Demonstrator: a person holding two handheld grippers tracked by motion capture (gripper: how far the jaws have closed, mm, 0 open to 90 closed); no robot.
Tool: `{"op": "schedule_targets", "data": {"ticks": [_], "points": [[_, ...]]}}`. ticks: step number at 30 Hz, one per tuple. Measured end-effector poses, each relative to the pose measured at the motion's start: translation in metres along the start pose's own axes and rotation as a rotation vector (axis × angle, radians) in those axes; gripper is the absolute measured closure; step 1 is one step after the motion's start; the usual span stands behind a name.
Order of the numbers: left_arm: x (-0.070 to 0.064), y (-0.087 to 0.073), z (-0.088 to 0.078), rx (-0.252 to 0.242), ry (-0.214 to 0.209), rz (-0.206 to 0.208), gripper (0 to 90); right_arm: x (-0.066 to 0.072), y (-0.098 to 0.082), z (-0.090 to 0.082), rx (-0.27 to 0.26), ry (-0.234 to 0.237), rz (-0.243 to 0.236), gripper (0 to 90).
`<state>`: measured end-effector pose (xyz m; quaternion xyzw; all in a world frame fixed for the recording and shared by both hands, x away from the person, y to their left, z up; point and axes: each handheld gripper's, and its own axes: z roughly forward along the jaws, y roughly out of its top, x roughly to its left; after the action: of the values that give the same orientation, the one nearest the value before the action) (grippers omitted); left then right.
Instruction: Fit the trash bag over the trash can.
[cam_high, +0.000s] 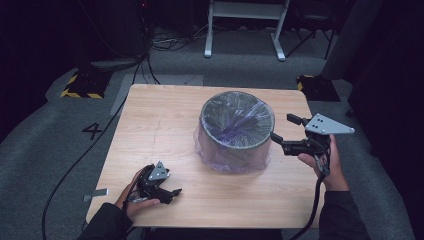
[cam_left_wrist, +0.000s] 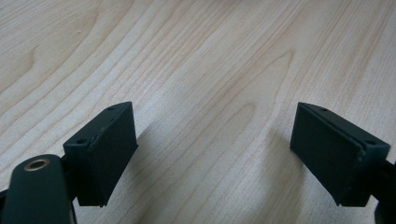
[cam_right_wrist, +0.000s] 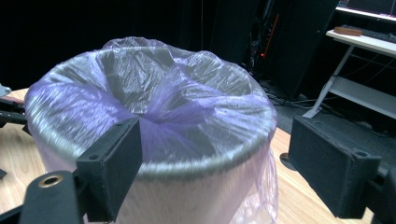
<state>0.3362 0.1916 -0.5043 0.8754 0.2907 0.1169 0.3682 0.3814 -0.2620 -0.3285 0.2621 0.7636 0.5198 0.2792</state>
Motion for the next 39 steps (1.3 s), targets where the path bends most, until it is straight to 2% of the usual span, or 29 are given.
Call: {"op": "schedule_targets", "data": {"ticks": [2, 10, 16, 20, 24, 30, 31, 33, 36, 39], "points": [[0.000, 0.000, 0.000, 0.000, 0.000, -0.001, 14.2, -0.002, 0.004, 0.005, 0.010, 0.004, 0.008, 17.5], [0.000, 0.000, 0.000, 0.000, -0.003, 0.003, 14.2, -0.001, 0.024, 0.030, 0.051, 0.019, -0.023, 17.8], [0.000, 0.000, 0.000, 0.000, -0.005, 0.005, 14.3, 0.002, 0.036, 0.052, 0.084, 0.066, -0.046, 18.5], [0.000, 0.000, 0.000, 0.000, -0.005, 0.005, 14.2, 0.002, 0.039, 0.061, 0.092, 0.083, -0.029, 18.5], [0.001, 0.000, 0.000, 0.000, -0.006, 0.006, 14.2, 0.001, 0.042, 0.070, 0.112, 0.074, -0.024, 18.9], [0.001, 0.000, 0.000, 0.000, -0.007, 0.007, 14.2, 0.000, 0.043, 0.079, 0.123, 0.088, -0.006, 19.4], [0.001, 0.000, 0.000, 0.000, -0.007, 0.007, 14.2, 0.000, 0.043, 0.081, 0.130, 0.095, -0.006, 19.7], [0.001, 0.000, 0.000, 0.000, -0.008, 0.007, 14.3, 0.000, 0.044, 0.086, 0.157, 0.126, -0.002, 28.7], [0.001, 0.000, 0.000, -0.001, -0.010, 0.008, 14.3, 0.002, 0.042, 0.092, 0.198, 0.161, -0.002, 29.4], [0.001, 0.000, 0.000, 0.000, -0.011, 0.009, 14.3, 0.004, 0.042, 0.096, 0.221, 0.169, -0.001, 28.7]]}}
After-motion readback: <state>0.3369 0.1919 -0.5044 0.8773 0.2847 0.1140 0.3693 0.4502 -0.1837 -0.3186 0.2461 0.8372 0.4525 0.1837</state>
